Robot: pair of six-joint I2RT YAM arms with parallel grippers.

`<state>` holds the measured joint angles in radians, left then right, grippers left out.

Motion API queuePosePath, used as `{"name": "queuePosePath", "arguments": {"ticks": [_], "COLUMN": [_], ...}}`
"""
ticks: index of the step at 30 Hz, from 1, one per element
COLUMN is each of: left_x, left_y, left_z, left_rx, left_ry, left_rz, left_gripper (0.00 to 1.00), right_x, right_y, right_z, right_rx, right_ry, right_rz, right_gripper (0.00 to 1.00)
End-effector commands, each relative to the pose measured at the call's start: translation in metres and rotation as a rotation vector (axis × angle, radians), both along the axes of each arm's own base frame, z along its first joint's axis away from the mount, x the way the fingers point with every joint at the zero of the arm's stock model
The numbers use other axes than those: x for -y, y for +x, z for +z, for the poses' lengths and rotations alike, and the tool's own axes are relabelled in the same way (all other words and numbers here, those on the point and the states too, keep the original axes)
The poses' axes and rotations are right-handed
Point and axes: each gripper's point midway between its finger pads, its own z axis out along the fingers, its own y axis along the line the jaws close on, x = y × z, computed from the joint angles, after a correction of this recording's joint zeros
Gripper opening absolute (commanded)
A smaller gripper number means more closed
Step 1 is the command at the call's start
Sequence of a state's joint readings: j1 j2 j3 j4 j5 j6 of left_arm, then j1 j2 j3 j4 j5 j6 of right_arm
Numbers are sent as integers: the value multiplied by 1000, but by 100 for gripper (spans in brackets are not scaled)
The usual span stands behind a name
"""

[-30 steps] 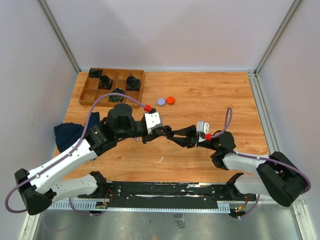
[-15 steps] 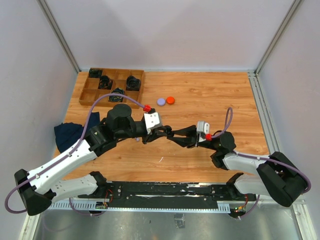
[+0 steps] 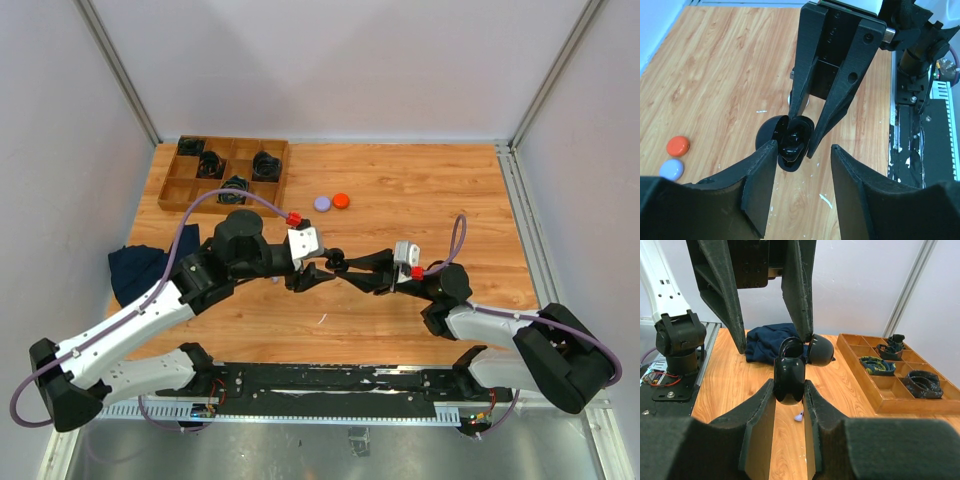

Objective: Insert the wireless bluetooth earbuds into the charging case
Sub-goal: Adjust the earbud with the charging case.

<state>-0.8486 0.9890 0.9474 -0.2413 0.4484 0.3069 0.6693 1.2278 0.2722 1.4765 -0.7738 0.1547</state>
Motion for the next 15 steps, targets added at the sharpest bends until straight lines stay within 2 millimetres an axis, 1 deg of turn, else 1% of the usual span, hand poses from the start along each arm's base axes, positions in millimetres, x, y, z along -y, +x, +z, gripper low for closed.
{"name": "queuePosePath", "arguments": {"ticks": [1,6,10,13,15], "left_x": [0,-1,-1,-6,-11], "left_y": [2,-7,-8,1,4], "left_z": [23,38,53,55,51], "left_rx": [55,9,-115,-235,-285], "left_ry": [-90,-177,-266,-314,-330], "left_rz": [25,23,83,198,251], "left_gripper": [53,53,52,53,52], "right_x": [-2,-2,-3,-2,-2], "right_y": [-9,-8,-6,-4,-3], "right_z": [27,26,25,25,25], "right_rx": [84,83,79,77,73], "right_ry": [61,60,58,60,61], "right_rz": [35,32,26,17,11], "right_gripper": [4,4,4,4,4]}}
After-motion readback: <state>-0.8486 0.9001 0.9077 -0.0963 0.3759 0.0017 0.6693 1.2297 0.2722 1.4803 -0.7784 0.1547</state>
